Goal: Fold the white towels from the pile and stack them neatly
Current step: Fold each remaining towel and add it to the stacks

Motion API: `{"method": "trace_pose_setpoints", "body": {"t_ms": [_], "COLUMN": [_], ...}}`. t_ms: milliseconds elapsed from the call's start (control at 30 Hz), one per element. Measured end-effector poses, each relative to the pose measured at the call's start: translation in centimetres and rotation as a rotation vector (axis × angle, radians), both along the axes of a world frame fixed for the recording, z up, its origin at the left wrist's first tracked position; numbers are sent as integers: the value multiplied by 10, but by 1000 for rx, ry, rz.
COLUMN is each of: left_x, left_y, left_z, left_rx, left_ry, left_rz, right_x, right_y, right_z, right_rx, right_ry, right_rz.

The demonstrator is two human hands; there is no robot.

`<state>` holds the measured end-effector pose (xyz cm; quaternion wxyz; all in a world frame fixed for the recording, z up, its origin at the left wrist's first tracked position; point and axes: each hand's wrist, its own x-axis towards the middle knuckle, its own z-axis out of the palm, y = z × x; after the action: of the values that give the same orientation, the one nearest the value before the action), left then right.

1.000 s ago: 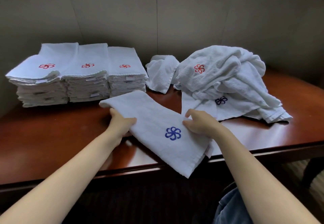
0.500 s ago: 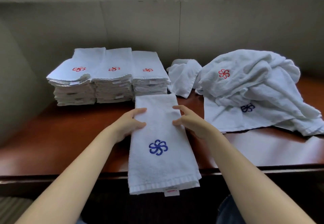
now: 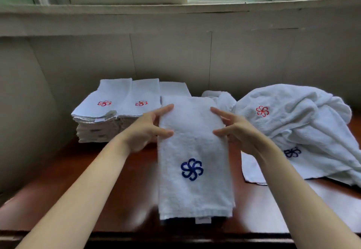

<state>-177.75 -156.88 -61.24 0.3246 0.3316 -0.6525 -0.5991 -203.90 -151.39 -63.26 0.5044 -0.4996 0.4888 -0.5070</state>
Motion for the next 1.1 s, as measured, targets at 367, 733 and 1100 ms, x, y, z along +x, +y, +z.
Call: {"method": "trace_pose_setpoints", "body": {"t_ms": [367,733,1100], "left_x": [-53,-80,-79], "left_y": [-217,-284,-220], "left_z": [44,-20,-43], "left_rx": [118,-236,-662], "left_ry": [-97,-574,-1226], "left_rz": [344,502,293], "right_x": [-7,-26,20], "right_y": [-240,-315,-282], "right_z": [64,-25,-31], "right_rx": [82,212,-194], "right_ry": [129,43,1195], "right_rz": [-103,-131,-18]}}
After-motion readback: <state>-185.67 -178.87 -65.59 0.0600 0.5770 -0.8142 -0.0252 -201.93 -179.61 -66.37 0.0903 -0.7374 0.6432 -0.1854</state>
